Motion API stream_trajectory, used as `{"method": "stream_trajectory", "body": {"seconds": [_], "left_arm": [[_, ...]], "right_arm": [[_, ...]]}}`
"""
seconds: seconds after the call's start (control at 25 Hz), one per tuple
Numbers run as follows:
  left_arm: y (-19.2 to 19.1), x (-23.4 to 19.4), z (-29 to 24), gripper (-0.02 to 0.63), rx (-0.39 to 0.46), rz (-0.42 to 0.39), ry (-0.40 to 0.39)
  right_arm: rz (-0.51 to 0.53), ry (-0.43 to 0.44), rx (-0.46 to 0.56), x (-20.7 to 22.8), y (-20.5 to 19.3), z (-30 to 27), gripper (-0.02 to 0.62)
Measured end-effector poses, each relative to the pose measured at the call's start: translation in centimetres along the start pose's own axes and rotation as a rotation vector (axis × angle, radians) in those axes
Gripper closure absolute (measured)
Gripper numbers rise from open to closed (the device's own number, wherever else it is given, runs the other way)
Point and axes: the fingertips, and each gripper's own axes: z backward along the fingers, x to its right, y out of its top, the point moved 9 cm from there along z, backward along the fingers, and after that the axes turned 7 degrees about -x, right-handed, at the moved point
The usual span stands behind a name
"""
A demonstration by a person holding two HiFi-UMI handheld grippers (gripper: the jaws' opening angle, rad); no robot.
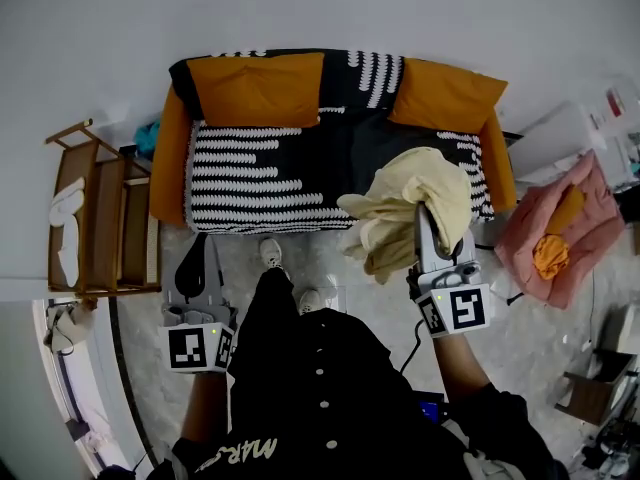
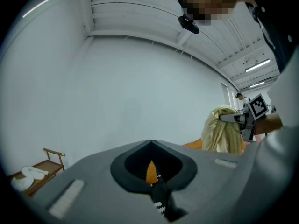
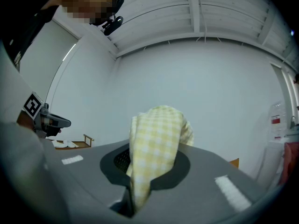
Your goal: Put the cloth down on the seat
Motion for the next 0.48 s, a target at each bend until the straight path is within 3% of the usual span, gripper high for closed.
{"method": "stream_trajectory", "body": {"seconds": [0.48], "left_arm": [[0.6, -1.2, -4.5, 0.606, -0.006, -0.008, -0.023]], "right_arm": [[0.044, -0.02, -0.053, 1.4, -0.6, -3.3, 0.537]]}}
